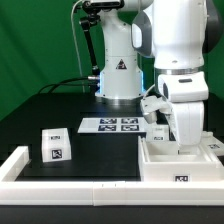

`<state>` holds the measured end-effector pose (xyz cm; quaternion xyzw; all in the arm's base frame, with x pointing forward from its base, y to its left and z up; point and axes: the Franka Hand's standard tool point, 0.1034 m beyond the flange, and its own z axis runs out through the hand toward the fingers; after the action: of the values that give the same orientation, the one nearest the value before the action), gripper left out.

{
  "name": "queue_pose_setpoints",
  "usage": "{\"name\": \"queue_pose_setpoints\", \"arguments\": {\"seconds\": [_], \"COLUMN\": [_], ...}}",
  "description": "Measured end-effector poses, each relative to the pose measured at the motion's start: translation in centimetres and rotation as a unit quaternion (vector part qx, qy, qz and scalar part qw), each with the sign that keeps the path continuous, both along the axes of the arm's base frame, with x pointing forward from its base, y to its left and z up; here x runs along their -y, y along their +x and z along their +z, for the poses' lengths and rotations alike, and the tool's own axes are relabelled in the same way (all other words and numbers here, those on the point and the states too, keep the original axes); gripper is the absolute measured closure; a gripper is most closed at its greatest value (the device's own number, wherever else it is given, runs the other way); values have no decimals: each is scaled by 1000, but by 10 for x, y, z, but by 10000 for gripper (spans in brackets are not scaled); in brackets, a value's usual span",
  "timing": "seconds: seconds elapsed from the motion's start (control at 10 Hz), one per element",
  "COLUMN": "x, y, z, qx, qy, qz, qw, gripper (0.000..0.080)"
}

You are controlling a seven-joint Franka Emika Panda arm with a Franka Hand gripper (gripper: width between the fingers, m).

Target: Assemble cabinet

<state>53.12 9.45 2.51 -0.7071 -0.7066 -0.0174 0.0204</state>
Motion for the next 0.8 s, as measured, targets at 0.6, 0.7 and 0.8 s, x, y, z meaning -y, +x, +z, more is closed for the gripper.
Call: {"name": "queue_pose_setpoints", "arguments": {"seconds": [0.6, 0.7, 0.8], "x": [-8, -16, -26], "y": [-32, -40, -46], "z": [36, 39, 41], "qx": [16, 26, 35], "qy": [-4, 1, 7], "qz": [8, 12, 12], "qw": [1000, 1000, 999], "gripper": [2, 2, 2]}}
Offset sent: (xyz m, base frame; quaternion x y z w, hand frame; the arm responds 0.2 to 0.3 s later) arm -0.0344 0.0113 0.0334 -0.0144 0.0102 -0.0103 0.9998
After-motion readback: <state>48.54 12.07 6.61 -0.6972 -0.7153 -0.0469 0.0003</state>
